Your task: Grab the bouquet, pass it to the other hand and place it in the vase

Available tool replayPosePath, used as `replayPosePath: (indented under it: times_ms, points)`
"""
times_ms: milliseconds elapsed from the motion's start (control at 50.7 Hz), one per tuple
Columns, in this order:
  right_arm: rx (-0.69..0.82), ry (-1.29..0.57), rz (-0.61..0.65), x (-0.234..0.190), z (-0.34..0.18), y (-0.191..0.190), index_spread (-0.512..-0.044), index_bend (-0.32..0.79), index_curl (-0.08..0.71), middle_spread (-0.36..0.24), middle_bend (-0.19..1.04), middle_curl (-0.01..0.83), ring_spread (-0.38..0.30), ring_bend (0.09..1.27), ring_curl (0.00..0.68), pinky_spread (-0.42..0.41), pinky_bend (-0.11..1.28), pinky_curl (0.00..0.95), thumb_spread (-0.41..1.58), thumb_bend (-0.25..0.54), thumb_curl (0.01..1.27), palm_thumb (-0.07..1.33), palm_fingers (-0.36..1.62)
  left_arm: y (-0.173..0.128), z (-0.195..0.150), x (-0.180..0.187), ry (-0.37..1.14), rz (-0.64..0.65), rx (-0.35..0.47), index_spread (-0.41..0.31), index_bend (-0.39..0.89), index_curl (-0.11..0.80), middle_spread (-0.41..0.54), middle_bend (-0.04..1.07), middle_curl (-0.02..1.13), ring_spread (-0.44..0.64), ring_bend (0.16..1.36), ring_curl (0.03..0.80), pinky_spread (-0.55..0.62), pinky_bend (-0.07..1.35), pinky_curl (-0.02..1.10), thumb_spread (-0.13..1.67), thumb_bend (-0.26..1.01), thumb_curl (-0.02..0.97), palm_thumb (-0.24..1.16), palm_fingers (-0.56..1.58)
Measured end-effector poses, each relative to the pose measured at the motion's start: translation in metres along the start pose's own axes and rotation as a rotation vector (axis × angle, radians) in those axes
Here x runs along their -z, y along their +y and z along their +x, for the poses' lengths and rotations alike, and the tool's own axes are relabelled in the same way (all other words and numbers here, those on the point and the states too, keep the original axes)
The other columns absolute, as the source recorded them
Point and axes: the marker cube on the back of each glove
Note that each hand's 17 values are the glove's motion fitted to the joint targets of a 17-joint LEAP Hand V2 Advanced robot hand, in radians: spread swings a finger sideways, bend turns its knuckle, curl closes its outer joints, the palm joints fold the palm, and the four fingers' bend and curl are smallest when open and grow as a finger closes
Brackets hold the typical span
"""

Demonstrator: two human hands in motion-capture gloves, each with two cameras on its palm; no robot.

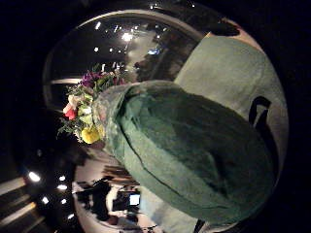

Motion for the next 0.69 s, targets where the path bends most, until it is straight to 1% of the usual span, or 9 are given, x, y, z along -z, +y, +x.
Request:
replayPosePath:
  times_ms: [79,99,256,375,414,473,572,651,690]
  points:
    - [-0.050,-0.075,-0.051,0.007,-0.016,0.011,-0.210,0.51,0.541,-0.180,0.76,0.615,-0.199,0.91,0.533,-0.268,0.66,0.456,0.78,-0.022,0.50,0.95,1.45,-0.010,0.009,0.006,0.151,0.032,-0.055,0.006,0.15,0.320,0.137,0.18,0.35,0.25,0.50,0.326,0.26,0.28,0.37,1.18,-0.02,0.270,0.20,0.36]
    - [-0.038,-0.117,-0.050,0.010,-0.025,0.013,-0.210,0.50,0.541,-0.180,0.76,0.616,-0.196,0.91,0.534,-0.268,0.66,0.459,0.75,-0.021,0.51,0.95,1.44,-0.013,0.013,0.008,0.208,0.054,-0.080,0.032,0.07,0.296,0.160,0.16,0.34,0.26,0.51,0.326,0.28,0.31,0.37,1.16,-0.01,0.277,0.21,0.28]
    - [-0.040,-0.316,-0.044,0.018,-0.070,0.027,-0.209,0.51,0.555,-0.174,0.79,0.616,-0.192,0.92,0.537,-0.264,0.67,0.470,0.67,-0.024,0.56,0.97,1.43,-0.031,0.046,0.031,0.525,0.190,-0.248,0.041,0.10,0.269,0.199,0.19,0.35,0.30,0.56,0.335,0.36,0.31,0.37,1.08,0.00,0.309,0.32,0.22]
    - [0.000,-0.458,-0.076,0.014,-0.098,0.037,-0.210,0.50,0.561,-0.173,0.80,0.613,-0.194,0.92,0.535,-0.263,0.68,0.474,0.64,-0.026,0.59,0.97,1.42,-0.032,0.068,0.041,0.622,0.166,-0.216,0.069,0.09,0.237,0.224,0.21,0.36,0.31,0.61,0.347,0.39,0.33,0.37,1.04,-0.01,0.323,0.38,0.15]
    - [0.032,-0.524,-0.091,0.011,-0.110,0.042,-0.213,0.50,0.563,-0.173,0.80,0.612,-0.194,0.92,0.535,-0.262,0.68,0.476,0.62,-0.022,0.60,0.98,1.42,-0.037,0.077,0.039,0.612,0.179,-0.181,0.089,0.00,0.198,0.305,0.10,0.32,0.35,0.65,0.360,0.41,0.43,0.40,1.01,-0.02,0.329,0.40,-0.07]
    - [0.105,-0.620,-0.093,0.005,-0.127,0.050,-0.215,0.50,0.566,-0.172,0.80,0.611,-0.194,0.92,0.533,-0.261,0.68,0.476,0.60,-0.021,0.62,0.99,1.41,-0.049,0.089,0.036,0.574,0.225,-0.112,0.099,0.01,0.168,0.358,0.09,0.29,0.38,0.68,0.354,0.43,0.50,0.40,0.98,-0.03,0.331,0.39,-0.13]
    - [0.279,-0.711,-0.047,-0.004,-0.141,0.058,-0.213,0.50,0.570,-0.172,0.81,0.609,-0.195,0.92,0.532,-0.262,0.69,0.479,0.57,-0.025,0.64,0.99,1.41,-0.059,0.117,0.023,0.737,0.188,-0.257,0.108,0.02,0.126,0.416,0.12,0.25,0.41,0.72,0.350,0.44,0.56,0.41,0.94,-0.03,0.332,0.39,-0.18]
    - [0.287,-0.744,-0.055,-0.011,-0.146,0.069,-0.212,0.49,0.573,-0.169,0.81,0.608,-0.195,0.92,0.531,-0.261,0.69,0.480,0.55,-0.025,0.66,0.99,1.41,-0.069,0.126,0.008,0.769,0.198,-0.215,0.104,0.07,0.119,0.404,0.18,0.25,0.40,0.73,0.347,0.44,0.54,0.40,0.92,-0.03,0.333,0.39,-0.09]
    - [0.260,-0.756,-0.070,-0.012,-0.148,0.076,-0.212,0.49,0.574,-0.169,0.81,0.607,-0.195,0.92,0.531,-0.261,0.69,0.480,0.54,-0.026,0.66,0.99,1.41,-0.069,0.133,0.003,0.811,0.167,-0.249,0.103,0.09,0.124,0.374,0.22,0.27,0.38,0.71,0.342,0.42,0.53,0.39,0.92,-0.03,0.335,0.39,-0.04]
